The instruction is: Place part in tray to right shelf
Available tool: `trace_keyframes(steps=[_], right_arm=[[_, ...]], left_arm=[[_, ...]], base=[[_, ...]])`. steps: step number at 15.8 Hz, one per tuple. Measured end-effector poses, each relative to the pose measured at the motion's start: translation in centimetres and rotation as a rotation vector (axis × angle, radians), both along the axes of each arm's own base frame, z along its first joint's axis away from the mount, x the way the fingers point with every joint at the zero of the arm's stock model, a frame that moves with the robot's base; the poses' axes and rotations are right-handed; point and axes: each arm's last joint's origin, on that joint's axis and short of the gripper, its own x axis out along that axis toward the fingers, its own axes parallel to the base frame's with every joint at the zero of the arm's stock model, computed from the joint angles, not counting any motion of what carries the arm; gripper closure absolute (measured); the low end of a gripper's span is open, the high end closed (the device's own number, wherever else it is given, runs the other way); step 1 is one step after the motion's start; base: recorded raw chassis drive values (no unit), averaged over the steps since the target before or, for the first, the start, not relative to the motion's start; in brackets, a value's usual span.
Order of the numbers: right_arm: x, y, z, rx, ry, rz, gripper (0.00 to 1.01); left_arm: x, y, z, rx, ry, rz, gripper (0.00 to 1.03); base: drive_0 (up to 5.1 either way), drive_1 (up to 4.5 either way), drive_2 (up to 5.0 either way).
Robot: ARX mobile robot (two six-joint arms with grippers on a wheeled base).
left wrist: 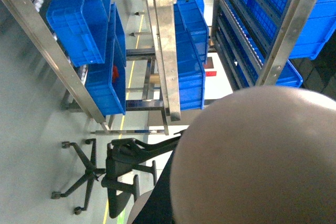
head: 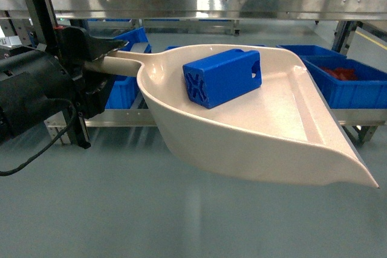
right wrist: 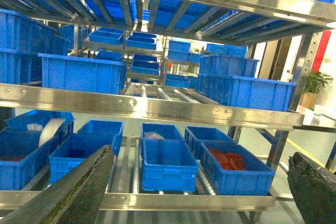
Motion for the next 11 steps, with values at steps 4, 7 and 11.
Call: trace_keyframes(steps=[4,7,11], right_arm=[[0.01,0.01,-0.03,0.0,0.002,0.0,0.03],[0.01,0.01,-0.02,0.0,0.002,0.0,0.03],[0.01,0.01,-0.01,0.0,0.001,0.0,0.03]], left_arm=[[0.0,0.0,-0.04,0.001,0.004,0.0,0.89],[0.0,0.0,-0.04,0.001,0.004,0.0,0.89],[0.0,0.0,-0.04,0.001,0.004,0.0,0.89]], base=[[0.0,0.0,0.0],[0.0,0.0,0.0],[0.0,0.0,0.0]])
